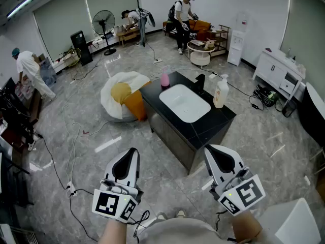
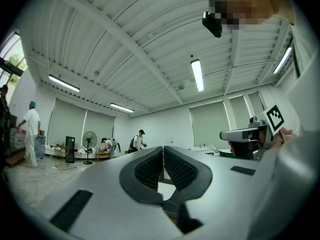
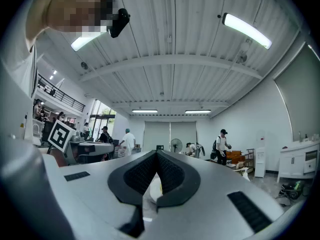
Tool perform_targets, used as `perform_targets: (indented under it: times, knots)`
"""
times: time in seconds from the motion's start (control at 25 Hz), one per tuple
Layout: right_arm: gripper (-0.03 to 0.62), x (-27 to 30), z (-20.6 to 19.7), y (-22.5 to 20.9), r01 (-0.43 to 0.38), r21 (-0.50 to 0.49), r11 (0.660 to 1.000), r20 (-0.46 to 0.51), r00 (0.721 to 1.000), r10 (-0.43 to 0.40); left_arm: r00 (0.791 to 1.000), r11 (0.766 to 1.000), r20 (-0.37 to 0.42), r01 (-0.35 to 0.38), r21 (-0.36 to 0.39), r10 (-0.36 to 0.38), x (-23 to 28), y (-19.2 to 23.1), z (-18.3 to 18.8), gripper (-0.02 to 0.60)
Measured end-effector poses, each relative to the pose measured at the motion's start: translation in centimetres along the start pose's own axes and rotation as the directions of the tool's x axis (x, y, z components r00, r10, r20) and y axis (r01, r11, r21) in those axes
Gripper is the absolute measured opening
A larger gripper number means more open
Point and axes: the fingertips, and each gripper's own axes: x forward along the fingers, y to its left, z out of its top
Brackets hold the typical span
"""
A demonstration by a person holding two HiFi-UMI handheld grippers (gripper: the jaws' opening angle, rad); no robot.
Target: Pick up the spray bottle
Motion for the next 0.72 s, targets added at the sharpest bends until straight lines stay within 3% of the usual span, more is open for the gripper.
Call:
perform_targets:
  times: [0.28,0.56,0.72]
  knots:
    - [0.026,-1.0,-0.4,-2.7,0.011,0.024,1.0,0.009,1.0,-0.011,1.0,0.998,-0.03,-0.005,0.057,0.007,1.5,-1.9,-0.7,0.026]
    - [0.026,-1.1,-1.6,-3.9,-0.027,0.022,0.999,-0.017,0.999,0.027,0.998,0.995,-0.058,0.033,0.092,-0.028,3.1,-3.9,-1.7,0.023]
    - [0.028,-1.0,-1.9,-5.8,0.013,0.034,0.999,-0.009,1.0,-0.013,0.998,0.995,-0.066,0.027,0.098,-0.02,4.4,-3.9,-2.3,0.023]
